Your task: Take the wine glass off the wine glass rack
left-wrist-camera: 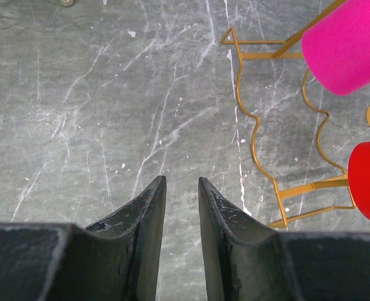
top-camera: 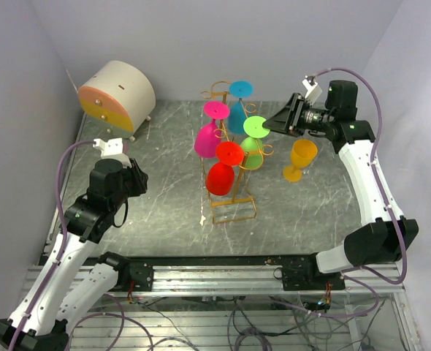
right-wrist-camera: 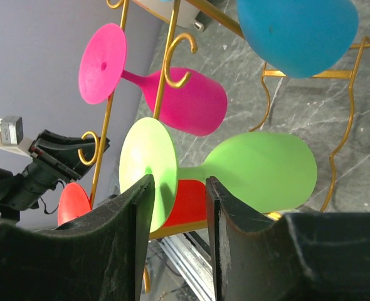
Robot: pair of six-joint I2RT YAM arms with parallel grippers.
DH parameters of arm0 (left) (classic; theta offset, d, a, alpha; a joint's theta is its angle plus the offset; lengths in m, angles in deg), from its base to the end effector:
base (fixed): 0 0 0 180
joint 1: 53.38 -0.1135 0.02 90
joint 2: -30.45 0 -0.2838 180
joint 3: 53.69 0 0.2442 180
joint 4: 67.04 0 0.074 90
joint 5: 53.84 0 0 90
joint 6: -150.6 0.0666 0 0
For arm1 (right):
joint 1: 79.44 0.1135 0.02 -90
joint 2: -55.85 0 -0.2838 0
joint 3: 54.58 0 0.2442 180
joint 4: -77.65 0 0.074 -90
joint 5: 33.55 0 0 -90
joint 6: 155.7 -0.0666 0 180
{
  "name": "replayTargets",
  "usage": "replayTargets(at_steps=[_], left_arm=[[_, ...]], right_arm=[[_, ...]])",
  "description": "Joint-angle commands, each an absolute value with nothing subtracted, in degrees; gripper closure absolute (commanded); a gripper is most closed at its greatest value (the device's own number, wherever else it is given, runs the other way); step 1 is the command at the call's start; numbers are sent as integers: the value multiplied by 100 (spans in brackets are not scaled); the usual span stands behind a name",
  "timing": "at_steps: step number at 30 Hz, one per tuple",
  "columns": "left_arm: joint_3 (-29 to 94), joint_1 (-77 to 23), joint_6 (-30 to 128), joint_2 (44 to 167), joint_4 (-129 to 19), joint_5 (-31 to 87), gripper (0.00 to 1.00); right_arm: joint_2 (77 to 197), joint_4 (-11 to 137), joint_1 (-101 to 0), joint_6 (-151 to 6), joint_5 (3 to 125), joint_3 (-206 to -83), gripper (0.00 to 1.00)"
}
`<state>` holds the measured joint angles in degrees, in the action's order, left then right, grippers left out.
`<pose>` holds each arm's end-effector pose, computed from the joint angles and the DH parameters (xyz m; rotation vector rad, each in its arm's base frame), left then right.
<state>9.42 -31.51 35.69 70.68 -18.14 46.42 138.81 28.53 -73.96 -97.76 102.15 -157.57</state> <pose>0.1471 -0.0462 0.3305 -0.1677 2.0265 -0.3361 0.3139 0.0780 0.4202 -0.0233 2.1357 1.2194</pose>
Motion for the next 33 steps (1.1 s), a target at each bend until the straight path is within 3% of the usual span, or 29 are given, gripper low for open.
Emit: replayTargets(at_steps=[1, 5, 10, 14, 33], left_arm=[[901, -3114, 3520, 7051, -1880, 4788, 62], [902, -3114, 3526, 7059, -1871, 4807, 62], [913, -3114, 3520, 7079, -1862, 4806, 62], [905, -3115, 3520, 7077, -1863, 4810, 62], [907, -3114, 3521, 7080, -1863, 4794, 62]], right_arm=[[13707, 3045, -7340, -9748, 10323, -15606, 63], [13697, 3166, -7330, -9840, 10424, -15582, 69], [13642, 3327, -7333, -9962, 10472, -15549, 89], [13611, 3368, -7328, -10022, 10466, -15546, 99], [13153, 4752, -7347, -11603, 10154, -14806, 100]])
